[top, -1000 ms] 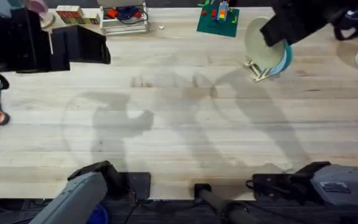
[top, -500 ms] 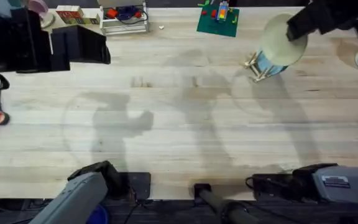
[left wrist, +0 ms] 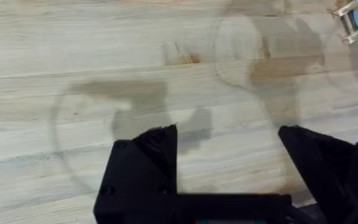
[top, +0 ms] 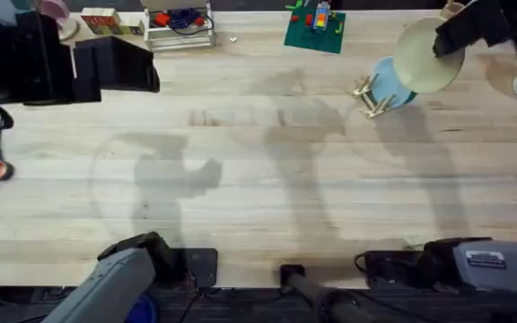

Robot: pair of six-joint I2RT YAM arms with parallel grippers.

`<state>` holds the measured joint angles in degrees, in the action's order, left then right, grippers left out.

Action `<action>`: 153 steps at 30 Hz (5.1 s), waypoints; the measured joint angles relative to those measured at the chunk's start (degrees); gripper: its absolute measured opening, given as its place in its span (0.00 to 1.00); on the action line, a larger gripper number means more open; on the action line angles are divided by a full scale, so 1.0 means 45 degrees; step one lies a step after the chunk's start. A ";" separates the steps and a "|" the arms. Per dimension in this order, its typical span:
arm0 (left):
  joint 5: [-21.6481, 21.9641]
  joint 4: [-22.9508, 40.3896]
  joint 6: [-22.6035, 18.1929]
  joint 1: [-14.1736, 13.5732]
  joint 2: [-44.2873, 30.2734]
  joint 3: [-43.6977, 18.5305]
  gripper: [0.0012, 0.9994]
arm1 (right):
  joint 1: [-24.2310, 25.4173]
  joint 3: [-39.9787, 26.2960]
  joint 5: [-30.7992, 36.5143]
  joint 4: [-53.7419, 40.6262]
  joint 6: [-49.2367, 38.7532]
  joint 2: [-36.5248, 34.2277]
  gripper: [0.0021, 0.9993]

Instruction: Pick up the plates from the table one by one and place each into a slot on the dish rack.

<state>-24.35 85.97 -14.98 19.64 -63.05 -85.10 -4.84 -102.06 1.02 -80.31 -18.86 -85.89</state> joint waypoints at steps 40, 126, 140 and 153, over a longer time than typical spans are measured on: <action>-0.0002 0.0185 0.0000 0.0000 0.0000 0.0000 1.00 | 0.1030 -0.0024 -0.0058 0.1325 -0.1227 -0.2539 0.03; 0.0003 0.0194 0.0000 0.0000 0.0000 0.0000 1.00 | 0.1035 -0.0024 -0.0466 0.2234 -0.1445 -0.4598 0.03; 0.0003 0.0194 0.0000 0.0000 0.0000 0.0000 1.00 | 0.1034 -0.0024 -0.0432 0.2132 -0.1445 -0.5192 0.14; 0.0003 0.0194 0.0000 0.0000 0.0000 0.0000 1.00 | 0.1035 -0.0024 -0.0427 0.2118 -0.1411 -0.5192 0.28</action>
<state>-24.34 86.85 -14.98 19.64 -63.05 -85.10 -0.19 -102.17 -0.91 -70.78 -25.21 -109.25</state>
